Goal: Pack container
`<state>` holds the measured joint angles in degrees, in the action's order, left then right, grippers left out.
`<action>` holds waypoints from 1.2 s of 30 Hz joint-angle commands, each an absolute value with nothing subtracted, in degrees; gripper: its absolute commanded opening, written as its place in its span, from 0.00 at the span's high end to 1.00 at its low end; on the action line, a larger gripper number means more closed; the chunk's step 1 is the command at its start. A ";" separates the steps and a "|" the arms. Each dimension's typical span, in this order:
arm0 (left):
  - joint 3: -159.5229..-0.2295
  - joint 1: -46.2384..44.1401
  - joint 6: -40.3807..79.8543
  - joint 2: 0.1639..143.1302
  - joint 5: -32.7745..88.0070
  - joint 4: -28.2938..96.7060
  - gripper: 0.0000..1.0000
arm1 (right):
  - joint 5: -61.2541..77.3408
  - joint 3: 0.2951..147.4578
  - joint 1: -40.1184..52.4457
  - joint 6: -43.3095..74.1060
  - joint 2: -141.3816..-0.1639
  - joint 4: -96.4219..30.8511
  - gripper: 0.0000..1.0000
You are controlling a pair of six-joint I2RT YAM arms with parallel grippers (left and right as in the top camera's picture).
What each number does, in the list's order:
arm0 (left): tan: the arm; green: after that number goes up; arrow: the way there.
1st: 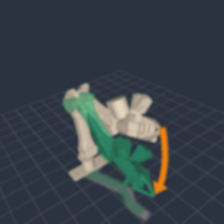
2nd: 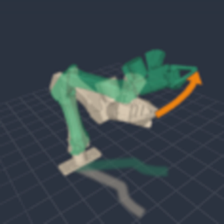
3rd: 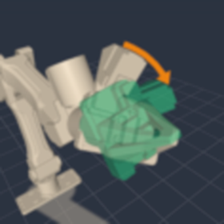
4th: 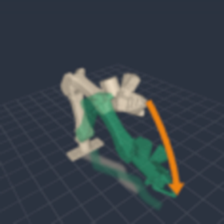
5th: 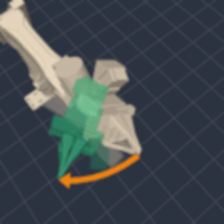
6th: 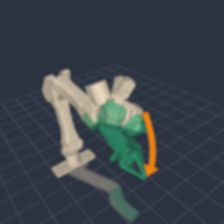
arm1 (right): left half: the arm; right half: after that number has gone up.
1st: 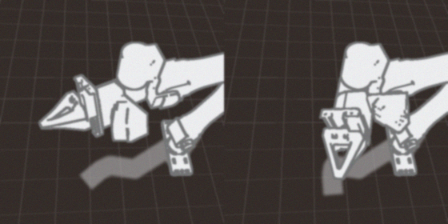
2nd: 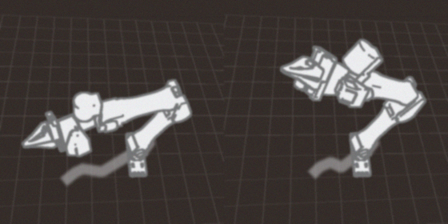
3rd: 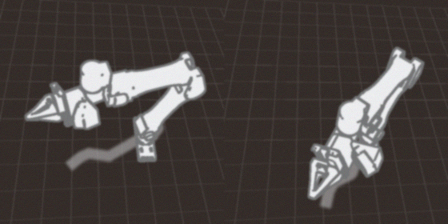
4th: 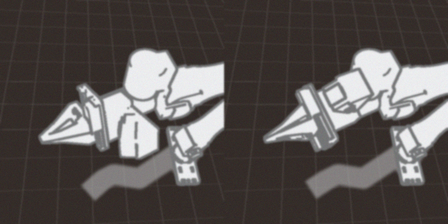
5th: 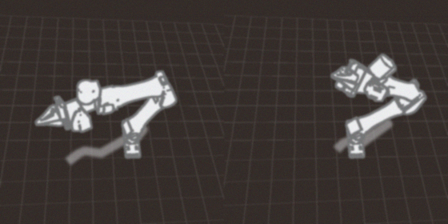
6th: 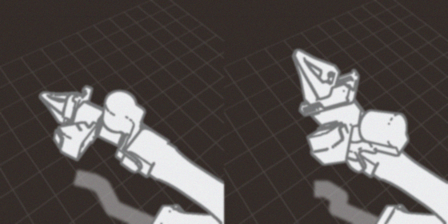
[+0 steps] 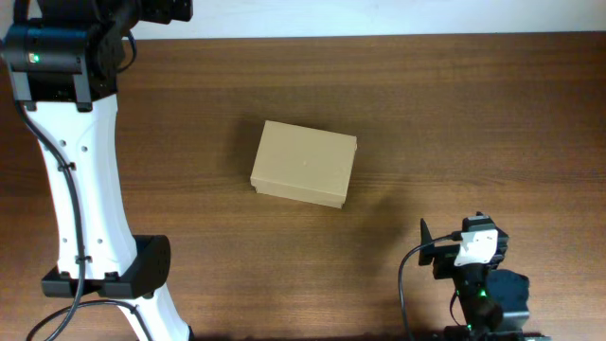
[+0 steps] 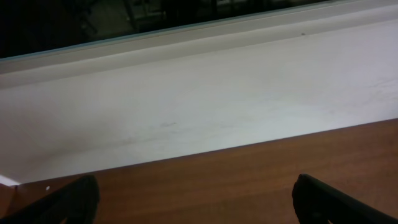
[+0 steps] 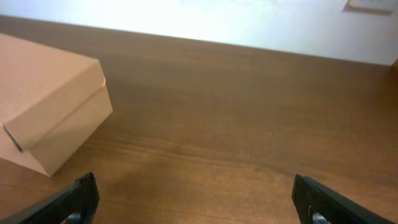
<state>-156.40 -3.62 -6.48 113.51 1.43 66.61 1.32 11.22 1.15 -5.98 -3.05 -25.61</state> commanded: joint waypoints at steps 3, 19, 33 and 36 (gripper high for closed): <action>-156.97 -3.57 -6.98 113.65 1.06 66.67 0.00 | 1.45 8.01 0.62 -5.48 -2.33 -23.49 0.01; -156.97 -3.57 -6.98 113.65 1.06 66.67 0.00 | 1.43 6.74 0.62 -5.50 -2.35 -22.87 0.01; -156.94 -3.57 -6.98 113.67 1.06 66.67 0.00 | 1.43 6.74 0.62 -5.50 -2.35 -22.87 0.01; -156.48 -3.57 -6.98 113.58 1.06 66.85 0.00 | 1.43 6.74 0.62 -5.50 -2.35 -22.87 0.01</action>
<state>-156.40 -3.62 -6.48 113.51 1.43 66.61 1.32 7.31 1.15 -6.00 -3.05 -23.27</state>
